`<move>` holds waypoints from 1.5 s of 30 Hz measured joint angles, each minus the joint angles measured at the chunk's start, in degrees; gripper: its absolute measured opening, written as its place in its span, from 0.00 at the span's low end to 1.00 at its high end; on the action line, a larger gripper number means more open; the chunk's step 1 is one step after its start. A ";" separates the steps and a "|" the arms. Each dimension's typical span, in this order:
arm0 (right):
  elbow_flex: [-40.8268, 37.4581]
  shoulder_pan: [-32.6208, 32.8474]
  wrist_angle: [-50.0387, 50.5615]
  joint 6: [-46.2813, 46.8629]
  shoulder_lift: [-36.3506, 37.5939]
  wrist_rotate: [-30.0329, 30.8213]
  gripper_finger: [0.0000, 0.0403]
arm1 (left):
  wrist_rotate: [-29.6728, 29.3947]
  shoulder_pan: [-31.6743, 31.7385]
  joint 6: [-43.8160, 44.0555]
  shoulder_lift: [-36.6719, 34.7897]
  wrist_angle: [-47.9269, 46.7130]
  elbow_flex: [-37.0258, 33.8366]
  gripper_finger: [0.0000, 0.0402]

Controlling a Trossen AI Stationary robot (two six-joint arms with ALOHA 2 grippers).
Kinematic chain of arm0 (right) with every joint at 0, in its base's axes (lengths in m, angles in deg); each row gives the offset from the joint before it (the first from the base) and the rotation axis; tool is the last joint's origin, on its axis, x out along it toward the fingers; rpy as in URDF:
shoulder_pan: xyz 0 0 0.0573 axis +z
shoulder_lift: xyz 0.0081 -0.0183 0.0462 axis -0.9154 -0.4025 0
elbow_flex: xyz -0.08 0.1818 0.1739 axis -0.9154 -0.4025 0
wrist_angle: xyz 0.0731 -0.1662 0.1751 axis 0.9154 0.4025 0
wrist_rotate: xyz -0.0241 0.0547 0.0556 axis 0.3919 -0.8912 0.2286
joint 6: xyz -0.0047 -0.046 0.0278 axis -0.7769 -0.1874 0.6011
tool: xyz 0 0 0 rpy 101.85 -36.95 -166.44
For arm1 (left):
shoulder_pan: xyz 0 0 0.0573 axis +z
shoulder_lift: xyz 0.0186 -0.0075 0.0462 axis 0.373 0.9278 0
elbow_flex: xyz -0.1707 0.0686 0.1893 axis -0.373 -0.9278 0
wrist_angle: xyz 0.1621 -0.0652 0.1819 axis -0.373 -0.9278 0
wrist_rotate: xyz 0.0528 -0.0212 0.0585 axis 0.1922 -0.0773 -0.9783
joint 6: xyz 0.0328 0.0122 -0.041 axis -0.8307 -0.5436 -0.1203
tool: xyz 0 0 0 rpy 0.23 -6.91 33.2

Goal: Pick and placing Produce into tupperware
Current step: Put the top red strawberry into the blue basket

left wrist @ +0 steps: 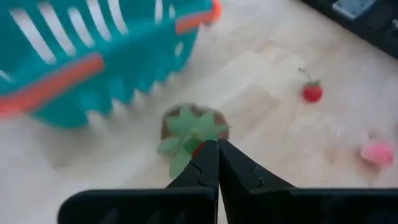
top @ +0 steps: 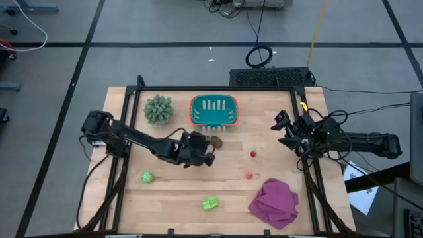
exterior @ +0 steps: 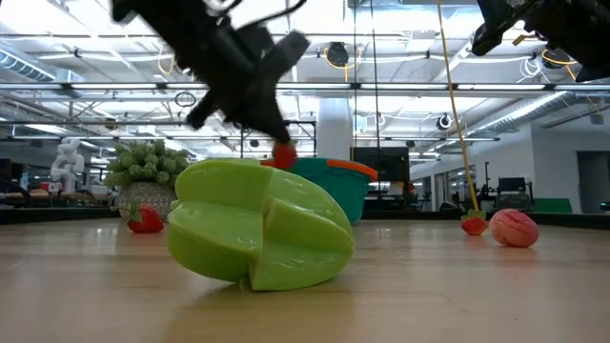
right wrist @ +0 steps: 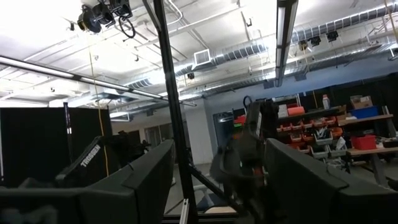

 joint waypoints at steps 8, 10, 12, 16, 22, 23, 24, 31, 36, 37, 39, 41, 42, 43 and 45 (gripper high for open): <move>0.00 0.10 1.15 -0.04 -0.32 0.00 0.60 | -3.74 5.31 -11.79 -5.58 -10.52 8.44 0.00; 0.00 0.12 1.22 -0.12 -0.43 -0.01 0.60 | -3.50 7.63 -14.23 -6.90 -10.62 9.16 0.00; 0.00 0.11 1.44 -0.15 -0.51 0.02 0.60 | -3.36 10.26 -16.29 -7.33 -11.59 9.50 0.00; -0.02 0.28 1.89 -0.39 -0.63 0.01 0.60 | 1.70 16.34 -20.18 -7.55 -11.05 9.96 0.00; -0.02 0.42 2.22 -0.58 -0.68 0.02 0.60 | 9.20 24.97 -22.14 -6.38 -10.15 10.05 0.00; -0.02 0.40 2.31 -0.59 -0.68 0.02 0.60 | 10.45 25.91 -22.41 -6.32 -10.45 10.05 0.00; -0.02 0.38 2.31 -0.71 -0.68 0.02 0.60 | 11.86 26.72 -22.76 -6.30 -10.48 10.05 0.00; -0.02 0.37 2.31 -3.54 -0.68 0.07 0.60 | 16.01 29.28 -23.32 -4.41 -9.94 9.93 0.00; -0.02 0.37 2.51 -3.23 -0.66 0.11 0.60 | 18.23 29.99 -23.21 -1.03 -8.74 9.98 0.00; -0.02 0.37 2.65 -3.21 -0.68 0.11 0.60 | 18.87 29.97 -23.19 -0.33 -7.91 9.98 0.00; -0.02 0.37 2.80 -3.04 -0.68 0.14 0.60 | 19.93 29.92 -23.14 0.71 -7.11 9.98 0.00; -0.02 0.37 2.94 -3.02 -0.68 0.13 0.60 | 21.05 30.04 -23.07 2.00 -5.79 10.09 0.00; -0.02 0.37 3.05 -2.98 -0.68 0.14 0.60 | 21.12 30.15 -23.03 2.48 -6.29 10.06 0.00; -0.02 0.37 3.19 -2.98 -0.68 0.14 0.60 | 21.15 30.23 -22.98 2.92 -6.62 9.98 0.00; -0.02 0.37 3.27 -3.02 -0.68 0.14 0.60 | 21.32 30.31 -22.71 3.77 -6.06 10.00 0.00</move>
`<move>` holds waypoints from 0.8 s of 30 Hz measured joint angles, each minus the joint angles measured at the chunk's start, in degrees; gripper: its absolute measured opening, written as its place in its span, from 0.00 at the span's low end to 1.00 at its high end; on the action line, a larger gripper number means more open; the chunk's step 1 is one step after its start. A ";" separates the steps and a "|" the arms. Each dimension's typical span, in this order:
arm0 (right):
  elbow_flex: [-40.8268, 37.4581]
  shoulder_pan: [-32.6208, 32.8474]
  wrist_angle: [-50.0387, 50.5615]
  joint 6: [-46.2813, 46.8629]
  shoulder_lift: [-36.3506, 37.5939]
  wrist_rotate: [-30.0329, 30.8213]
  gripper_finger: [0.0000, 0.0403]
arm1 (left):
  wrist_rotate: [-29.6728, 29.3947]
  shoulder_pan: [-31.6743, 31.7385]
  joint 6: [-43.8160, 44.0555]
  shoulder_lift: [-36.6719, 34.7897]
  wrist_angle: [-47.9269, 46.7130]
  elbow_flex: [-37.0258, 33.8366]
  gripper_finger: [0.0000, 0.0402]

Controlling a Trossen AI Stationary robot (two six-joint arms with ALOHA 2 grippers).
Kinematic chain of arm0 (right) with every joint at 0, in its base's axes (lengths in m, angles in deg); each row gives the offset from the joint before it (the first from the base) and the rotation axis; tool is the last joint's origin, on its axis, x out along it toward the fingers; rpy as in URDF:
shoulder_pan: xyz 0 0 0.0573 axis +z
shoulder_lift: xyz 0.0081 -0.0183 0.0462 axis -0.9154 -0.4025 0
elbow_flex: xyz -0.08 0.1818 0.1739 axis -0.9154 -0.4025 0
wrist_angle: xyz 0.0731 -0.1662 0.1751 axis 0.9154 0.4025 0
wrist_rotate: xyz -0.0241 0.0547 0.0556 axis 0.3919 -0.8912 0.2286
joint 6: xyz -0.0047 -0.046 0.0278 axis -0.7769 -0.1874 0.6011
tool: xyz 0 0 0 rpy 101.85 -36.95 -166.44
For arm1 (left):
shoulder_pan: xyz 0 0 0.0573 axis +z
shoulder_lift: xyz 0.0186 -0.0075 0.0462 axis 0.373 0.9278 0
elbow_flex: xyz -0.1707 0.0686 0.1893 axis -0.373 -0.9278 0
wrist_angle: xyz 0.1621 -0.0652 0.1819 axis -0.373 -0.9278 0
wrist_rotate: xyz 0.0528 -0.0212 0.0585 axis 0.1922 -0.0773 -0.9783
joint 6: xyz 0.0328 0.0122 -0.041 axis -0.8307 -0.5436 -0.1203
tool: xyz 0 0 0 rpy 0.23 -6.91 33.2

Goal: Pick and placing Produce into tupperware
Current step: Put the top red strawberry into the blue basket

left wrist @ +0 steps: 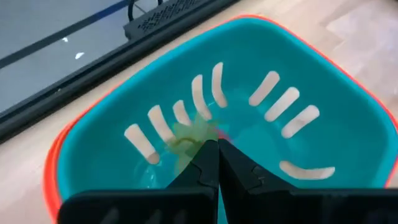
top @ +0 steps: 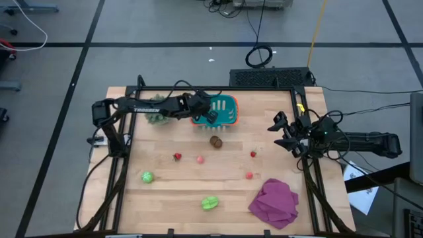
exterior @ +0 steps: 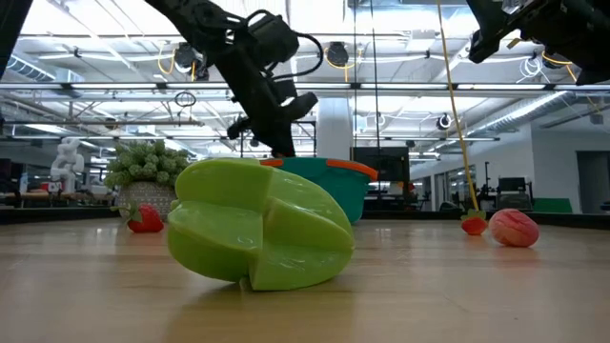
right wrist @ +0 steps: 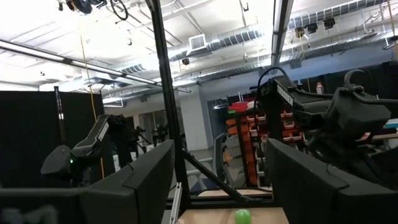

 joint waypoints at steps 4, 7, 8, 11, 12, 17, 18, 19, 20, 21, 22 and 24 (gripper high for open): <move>0.00 0.00 0.00 0.01 0.00 0.01 0.60 | 1.26 0.46 0.36 0.81 0.27 0.02 0.00; 0.00 0.00 0.03 0.02 0.01 0.03 0.60 | 1.58 1.18 0.41 1.05 -0.02 0.02 0.00; 0.00 0.00 0.08 0.02 0.02 0.03 0.60 | 1.92 1.36 0.53 1.08 0.05 0.02 0.00; 0.00 0.00 0.32 0.02 0.00 0.03 0.60 | 2.29 1.52 1.18 2.20 -0.18 0.05 0.00; 0.00 0.00 0.37 0.03 0.00 0.03 0.60 | 2.42 1.59 1.20 2.50 -0.81 -0.07 0.00; 0.00 0.00 0.54 0.13 -0.07 0.07 0.60 | 2.52 1.89 1.19 3.68 0.30 0.02 0.00; 0.00 0.01 0.82 0.27 -0.07 0.06 0.60 | 2.54 1.92 1.20 4.02 1.18 0.04 0.00; 0.00 0.02 1.01 0.28 -0.09 0.05 0.60 | 2.52 2.00 1.18 4.15 1.15 0.04 0.00; 0.00 0.02 0.99 0.31 -0.11 0.04 0.60 | 2.58 2.17 1.18 4.20 0.63 -0.01 0.00; 0.00 0.02 1.08 0.36 -0.11 0.04 0.60 | 2.83 2.31 1.18 4.24 0.83 -0.02 0.00; 0.00 0.02 1.16 0.49 -0.09 0.04 0.60 | 2.93 2.31 1.17 4.58 1.28 0.04 0.00; 0.00 0.02 1.12 0.49 -0.09 0.02 0.60 | 3.41 2.58 1.18 5.01 0.78 0.07 0.00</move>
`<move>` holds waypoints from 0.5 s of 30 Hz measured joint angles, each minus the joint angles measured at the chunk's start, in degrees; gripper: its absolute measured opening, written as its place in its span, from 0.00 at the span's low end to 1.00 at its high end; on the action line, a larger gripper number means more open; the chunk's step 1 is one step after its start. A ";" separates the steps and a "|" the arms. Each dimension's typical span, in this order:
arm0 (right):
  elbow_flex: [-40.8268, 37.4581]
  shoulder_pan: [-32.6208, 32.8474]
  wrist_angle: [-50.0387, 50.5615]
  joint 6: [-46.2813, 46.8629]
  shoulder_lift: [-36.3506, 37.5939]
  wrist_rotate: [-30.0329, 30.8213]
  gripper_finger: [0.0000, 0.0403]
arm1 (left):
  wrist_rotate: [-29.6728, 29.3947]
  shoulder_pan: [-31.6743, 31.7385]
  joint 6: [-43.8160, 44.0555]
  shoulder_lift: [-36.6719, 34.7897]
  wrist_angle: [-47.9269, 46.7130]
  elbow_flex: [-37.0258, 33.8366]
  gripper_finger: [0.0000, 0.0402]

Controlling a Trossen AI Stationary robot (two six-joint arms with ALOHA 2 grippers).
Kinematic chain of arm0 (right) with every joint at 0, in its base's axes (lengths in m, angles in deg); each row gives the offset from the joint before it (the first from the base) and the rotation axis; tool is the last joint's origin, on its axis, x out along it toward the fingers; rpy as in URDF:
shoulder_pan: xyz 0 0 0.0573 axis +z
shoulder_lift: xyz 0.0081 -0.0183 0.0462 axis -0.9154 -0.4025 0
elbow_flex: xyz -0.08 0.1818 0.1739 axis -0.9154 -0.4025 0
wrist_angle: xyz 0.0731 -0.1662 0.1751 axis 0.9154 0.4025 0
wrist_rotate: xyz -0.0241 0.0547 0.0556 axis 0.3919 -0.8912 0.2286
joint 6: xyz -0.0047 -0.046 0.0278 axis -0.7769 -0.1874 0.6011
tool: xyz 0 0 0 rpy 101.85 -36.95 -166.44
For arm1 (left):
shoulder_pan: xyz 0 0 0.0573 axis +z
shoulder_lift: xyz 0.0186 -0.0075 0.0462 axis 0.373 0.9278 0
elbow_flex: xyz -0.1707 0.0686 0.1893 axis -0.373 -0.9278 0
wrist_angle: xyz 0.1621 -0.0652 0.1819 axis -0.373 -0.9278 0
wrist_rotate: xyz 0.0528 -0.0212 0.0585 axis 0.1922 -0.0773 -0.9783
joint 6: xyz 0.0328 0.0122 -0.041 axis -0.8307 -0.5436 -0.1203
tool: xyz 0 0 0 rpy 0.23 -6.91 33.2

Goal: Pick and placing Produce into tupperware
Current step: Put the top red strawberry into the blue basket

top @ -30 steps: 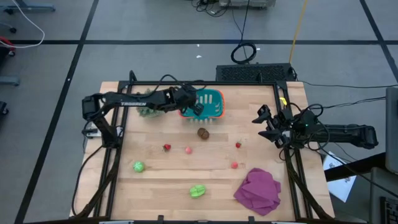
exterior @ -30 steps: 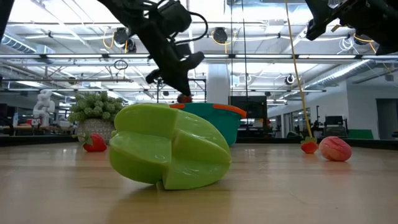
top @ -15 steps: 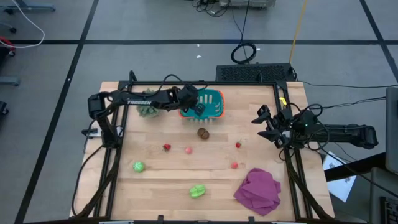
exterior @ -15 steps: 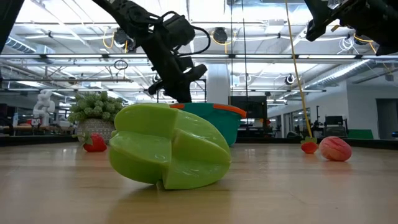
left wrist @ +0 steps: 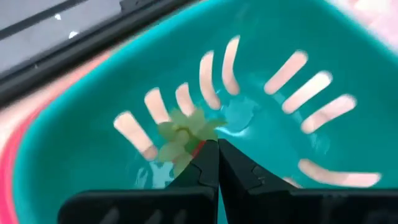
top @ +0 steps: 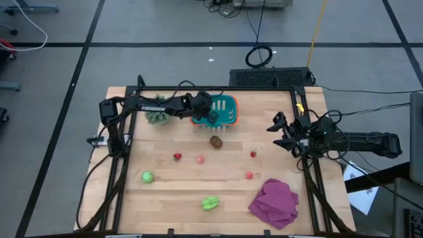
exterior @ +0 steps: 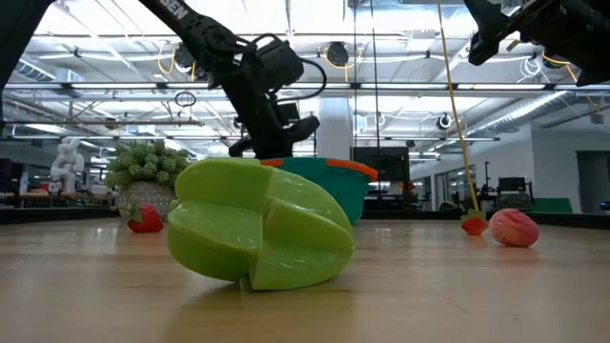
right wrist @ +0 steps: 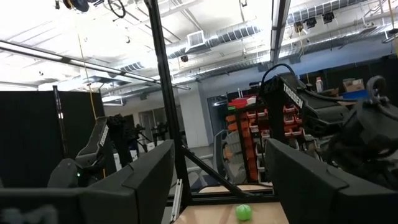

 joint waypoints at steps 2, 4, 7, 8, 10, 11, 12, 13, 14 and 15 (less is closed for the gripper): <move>0.00 0.02 0.14 0.02 -0.02 -0.01 0.60 | 0.20 0.26 0.00 0.17 -0.21 -0.13 0.00; 0.00 0.02 0.14 0.02 0.00 -0.05 0.60 | 0.18 0.43 0.04 -0.05 0.25 -0.10 0.00; 0.00 0.02 0.15 0.02 0.00 -0.06 0.60 | 0.36 0.88 0.12 -0.04 0.03 -0.07 0.00; 0.00 0.02 0.15 0.03 0.00 -0.05 0.60 | 0.72 1.01 0.43 -0.02 0.00 -0.07 0.00; 0.00 0.02 0.12 0.04 0.00 -0.06 0.60 | 1.41 1.05 0.88 0.40 0.31 -0.02 0.00; 0.00 0.02 0.12 0.04 0.00 -0.07 0.60 | 1.45 1.05 0.92 0.83 0.70 0.00 0.00; 0.00 0.02 0.16 0.04 -0.01 -0.07 0.60 | 1.67 1.07 0.98 1.19 0.38 0.00 0.00; 0.00 0.04 0.17 0.05 -0.02 -0.07 0.60 | 1.92 1.13 1.05 1.47 -0.35 -0.11 0.00; 0.00 0.06 0.14 0.21 0.00 -0.06 0.60 | 1.92 1.10 1.06 2.02 0.03 -0.16 0.00; 0.00 0.11 0.13 0.59 0.00 -0.07 0.60 | 2.22 1.08 1.07 2.45 1.18 -0.05 0.00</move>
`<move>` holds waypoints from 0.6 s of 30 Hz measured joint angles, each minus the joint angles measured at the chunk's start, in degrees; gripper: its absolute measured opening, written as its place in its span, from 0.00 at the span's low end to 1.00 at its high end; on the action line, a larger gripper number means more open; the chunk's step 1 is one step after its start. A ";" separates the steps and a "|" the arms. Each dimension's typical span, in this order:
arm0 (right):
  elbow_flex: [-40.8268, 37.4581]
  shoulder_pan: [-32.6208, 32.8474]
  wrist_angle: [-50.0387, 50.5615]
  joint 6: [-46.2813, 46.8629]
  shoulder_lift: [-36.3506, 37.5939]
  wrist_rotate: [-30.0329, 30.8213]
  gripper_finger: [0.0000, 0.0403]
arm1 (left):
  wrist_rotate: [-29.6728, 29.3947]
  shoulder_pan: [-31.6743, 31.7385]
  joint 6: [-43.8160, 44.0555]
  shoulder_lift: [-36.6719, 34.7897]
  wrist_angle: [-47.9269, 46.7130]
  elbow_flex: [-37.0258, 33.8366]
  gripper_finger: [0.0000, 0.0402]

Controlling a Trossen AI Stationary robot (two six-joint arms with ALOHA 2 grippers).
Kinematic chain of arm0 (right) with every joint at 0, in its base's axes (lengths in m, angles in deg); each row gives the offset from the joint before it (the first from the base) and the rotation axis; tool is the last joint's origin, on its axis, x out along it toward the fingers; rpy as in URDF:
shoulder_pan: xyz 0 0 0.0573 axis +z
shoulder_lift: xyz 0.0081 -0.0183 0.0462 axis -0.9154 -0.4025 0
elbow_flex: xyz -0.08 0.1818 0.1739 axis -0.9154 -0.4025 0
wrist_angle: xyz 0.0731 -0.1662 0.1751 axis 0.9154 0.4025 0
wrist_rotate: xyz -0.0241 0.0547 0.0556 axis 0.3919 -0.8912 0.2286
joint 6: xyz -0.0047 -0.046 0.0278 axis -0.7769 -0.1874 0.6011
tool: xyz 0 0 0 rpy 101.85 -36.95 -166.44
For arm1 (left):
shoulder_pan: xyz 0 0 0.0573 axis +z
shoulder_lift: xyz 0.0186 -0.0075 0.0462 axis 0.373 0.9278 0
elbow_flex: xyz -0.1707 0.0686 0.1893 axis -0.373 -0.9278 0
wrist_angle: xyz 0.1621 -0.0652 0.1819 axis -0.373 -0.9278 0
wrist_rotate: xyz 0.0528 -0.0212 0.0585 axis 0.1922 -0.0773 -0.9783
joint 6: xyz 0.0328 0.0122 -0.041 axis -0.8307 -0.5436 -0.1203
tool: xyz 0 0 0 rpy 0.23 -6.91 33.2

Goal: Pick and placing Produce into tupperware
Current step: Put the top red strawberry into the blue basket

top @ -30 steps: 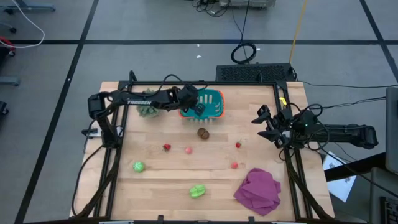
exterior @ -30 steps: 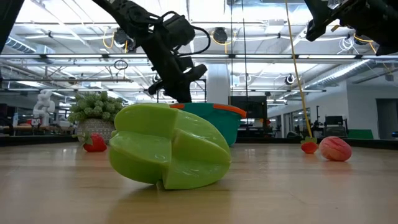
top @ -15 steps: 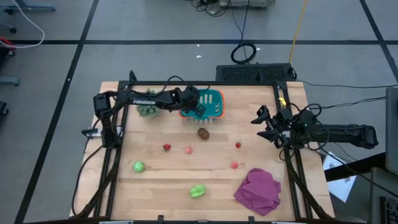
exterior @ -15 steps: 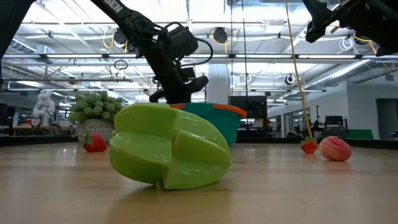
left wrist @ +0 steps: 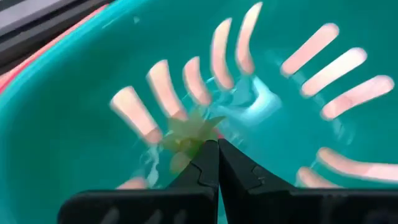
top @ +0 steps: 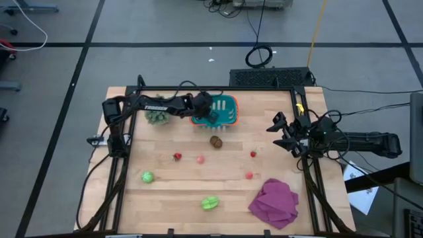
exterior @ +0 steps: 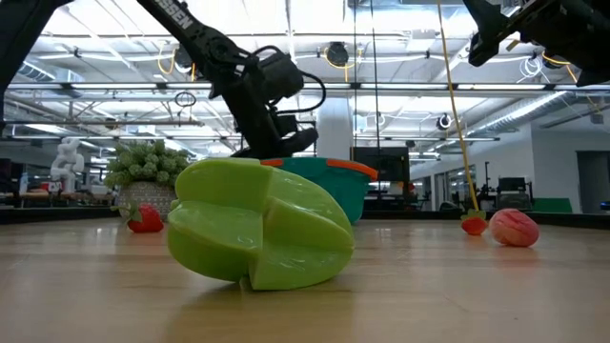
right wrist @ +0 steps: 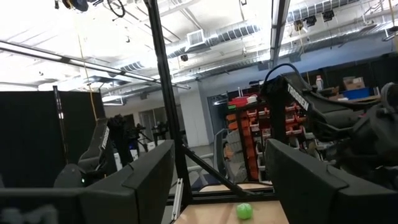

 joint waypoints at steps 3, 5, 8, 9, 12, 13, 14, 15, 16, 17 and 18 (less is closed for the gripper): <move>0.00 0.28 0.18 0.50 0.00 0.00 0.60 | 0.73 0.19 0.11 0.78 0.29 0.01 0.00; 0.00 0.42 0.32 0.50 -0.02 -0.05 0.60 | 0.73 0.21 0.09 1.18 2.05 0.03 0.00; 0.00 0.63 0.59 0.44 -0.04 0.01 0.60 | 0.20 0.20 -0.84 0.92 2.55 0.01 0.00; 0.00 0.66 0.58 0.34 -0.09 -0.02 0.60 | -0.10 0.19 -1.17 0.89 2.44 0.03 0.00; 0.00 0.63 0.43 0.06 -0.09 0.02 0.60 | -0.15 0.19 -1.53 0.89 1.91 0.02 0.00; 0.00 0.61 0.45 -0.24 -0.09 0.03 0.60 | -0.17 0.19 -1.53 0.89 1.92 0.03 0.00; 0.00 0.61 0.45 -0.59 -0.11 0.05 0.60 | -0.17 0.19 -1.53 0.89 2.06 0.03 0.00; 0.00 0.61 0.45 -0.87 -0.11 0.04 0.60 | -0.17 0.19 -1.53 0.89 2.07 0.01 0.01; 0.00 0.61 0.45 -0.95 -0.12 0.05 0.60 | -0.16 0.19 -1.53 0.89 1.97 0.01 0.01; 0.00 0.61 0.45 -0.97 -0.13 0.05 0.60 | -0.14 0.19 -1.55 0.89 1.94 0.01 0.02; 0.00 0.61 0.45 -0.99 -0.13 0.07 0.60 | -0.08 0.19 -1.54 0.89 2.04 0.01 0.04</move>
